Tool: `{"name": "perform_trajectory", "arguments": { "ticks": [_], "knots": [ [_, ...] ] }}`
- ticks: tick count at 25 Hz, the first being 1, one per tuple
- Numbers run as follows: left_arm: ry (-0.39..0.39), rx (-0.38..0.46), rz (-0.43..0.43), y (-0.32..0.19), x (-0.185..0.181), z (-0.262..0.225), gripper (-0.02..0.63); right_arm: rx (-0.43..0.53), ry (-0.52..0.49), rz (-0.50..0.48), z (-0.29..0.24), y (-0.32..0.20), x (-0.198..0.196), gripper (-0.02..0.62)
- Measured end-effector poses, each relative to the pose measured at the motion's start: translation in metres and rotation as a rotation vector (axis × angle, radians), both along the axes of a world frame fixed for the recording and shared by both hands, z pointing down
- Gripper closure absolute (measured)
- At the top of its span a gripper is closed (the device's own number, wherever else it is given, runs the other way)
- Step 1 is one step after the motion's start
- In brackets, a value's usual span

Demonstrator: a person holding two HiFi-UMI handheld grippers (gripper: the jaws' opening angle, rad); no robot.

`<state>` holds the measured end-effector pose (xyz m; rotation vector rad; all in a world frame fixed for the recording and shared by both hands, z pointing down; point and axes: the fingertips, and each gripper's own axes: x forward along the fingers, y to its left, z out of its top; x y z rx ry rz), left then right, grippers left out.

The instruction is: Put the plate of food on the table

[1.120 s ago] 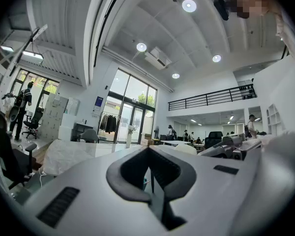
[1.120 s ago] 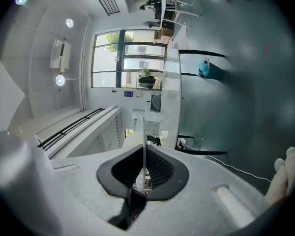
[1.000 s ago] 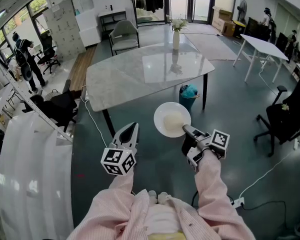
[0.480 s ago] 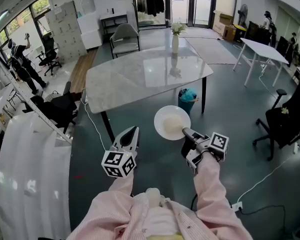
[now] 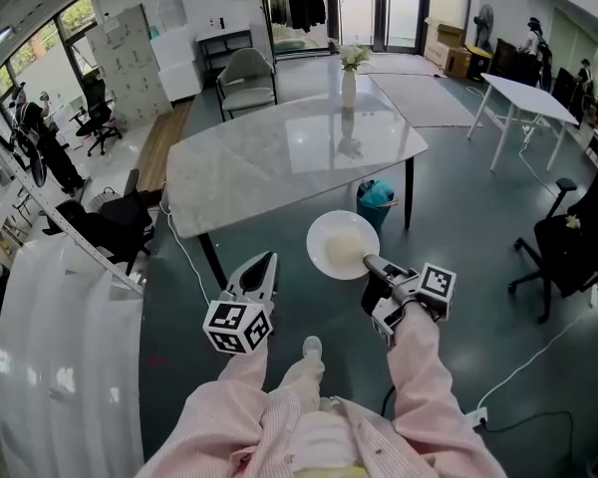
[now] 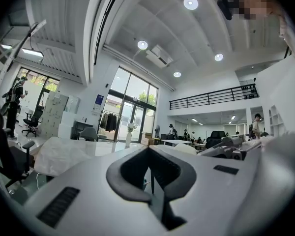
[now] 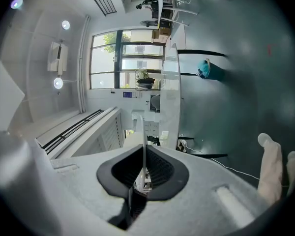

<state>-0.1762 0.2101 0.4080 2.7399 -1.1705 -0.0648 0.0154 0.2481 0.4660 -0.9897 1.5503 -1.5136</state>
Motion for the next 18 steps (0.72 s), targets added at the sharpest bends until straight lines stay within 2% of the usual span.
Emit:
{"name": "perform_trajectory", "arguments": {
  "ticks": [9, 18],
  "knots": [
    [0.016, -0.011, -0.005, -0.101, 0.020, 0.006, 0.609, -0.019, 0.012, -0.007, 0.012, -0.097, 0.020, 0.578],
    [0.016, -0.049, 0.032, -0.208, 0.052, 0.013, 0.609, -0.035, 0.003, 0.004, 0.016, -0.195, 0.043, 0.578]
  ]
}}
